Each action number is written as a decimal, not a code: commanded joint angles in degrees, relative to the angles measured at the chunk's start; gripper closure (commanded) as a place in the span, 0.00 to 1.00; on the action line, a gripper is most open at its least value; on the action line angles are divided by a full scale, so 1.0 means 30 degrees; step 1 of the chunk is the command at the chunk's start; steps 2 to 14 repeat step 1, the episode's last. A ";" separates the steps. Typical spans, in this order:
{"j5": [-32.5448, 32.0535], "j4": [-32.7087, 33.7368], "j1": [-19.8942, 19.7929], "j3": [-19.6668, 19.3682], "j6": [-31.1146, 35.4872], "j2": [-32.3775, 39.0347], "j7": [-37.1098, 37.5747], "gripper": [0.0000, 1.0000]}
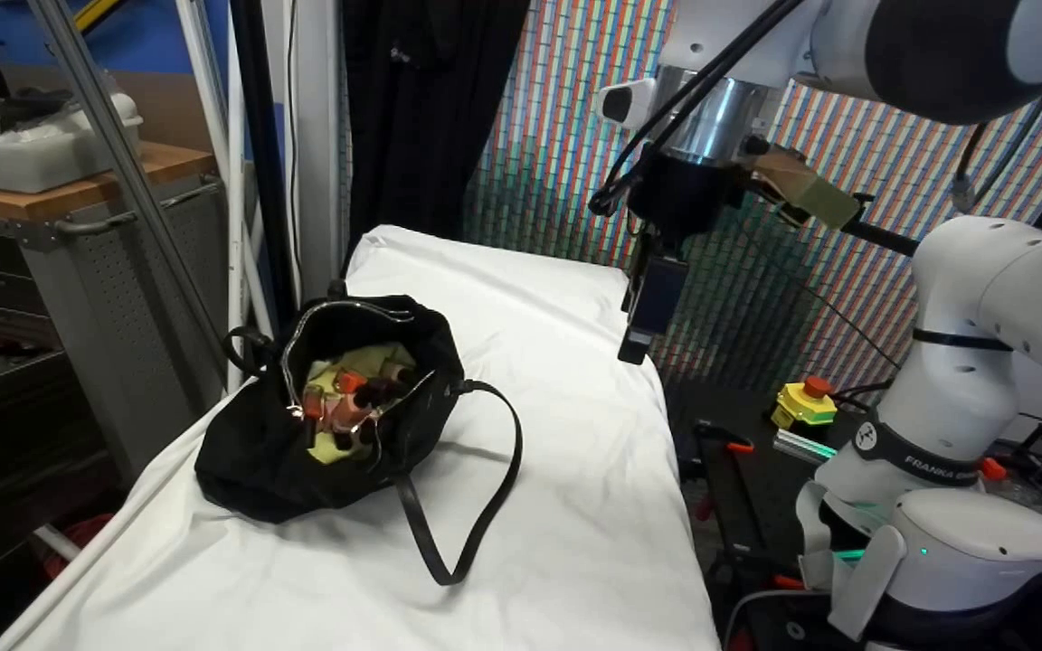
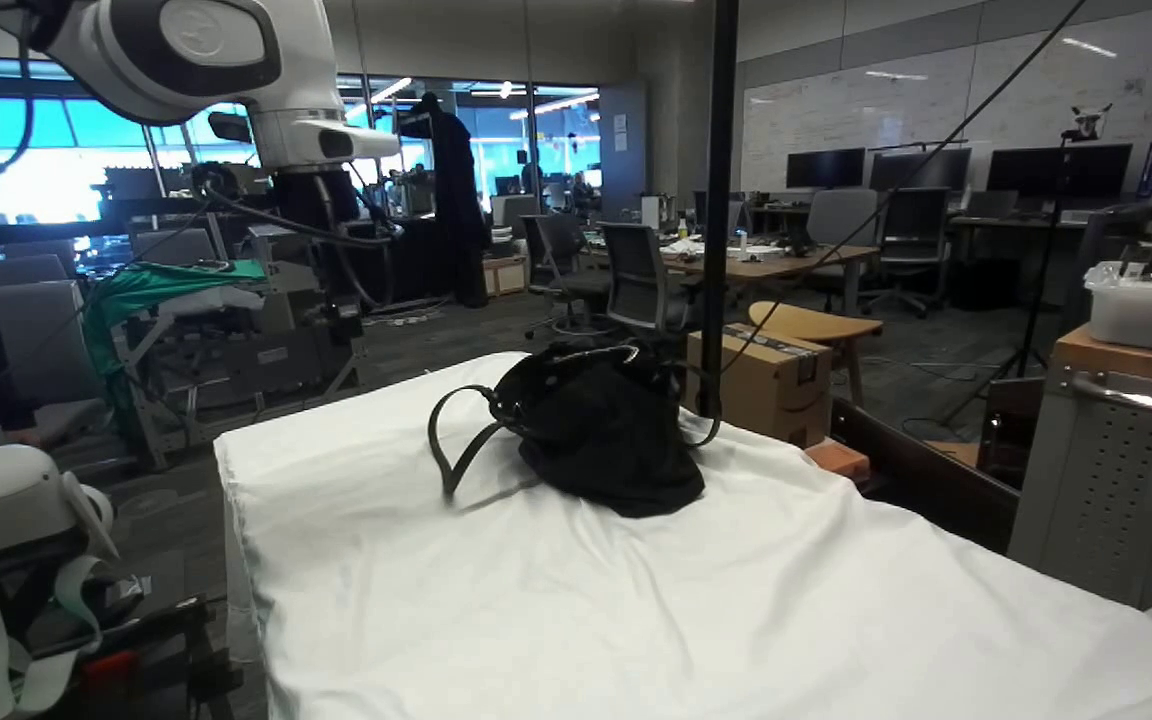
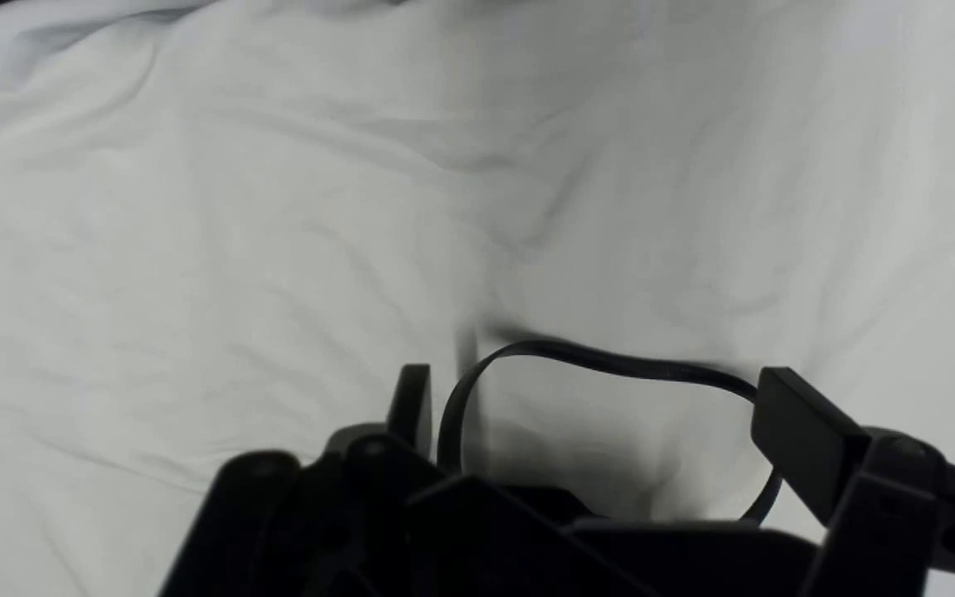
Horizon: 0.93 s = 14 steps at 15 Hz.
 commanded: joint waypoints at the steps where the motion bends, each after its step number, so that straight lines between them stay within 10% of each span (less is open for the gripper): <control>1: 0.0251 -0.0234 -0.0630 0.0516 -0.0036 -0.0315 -0.0432 0.00; 14: 0.0251 -0.0234 -0.0630 0.0516 -0.0036 -0.0315 -0.0432 0.00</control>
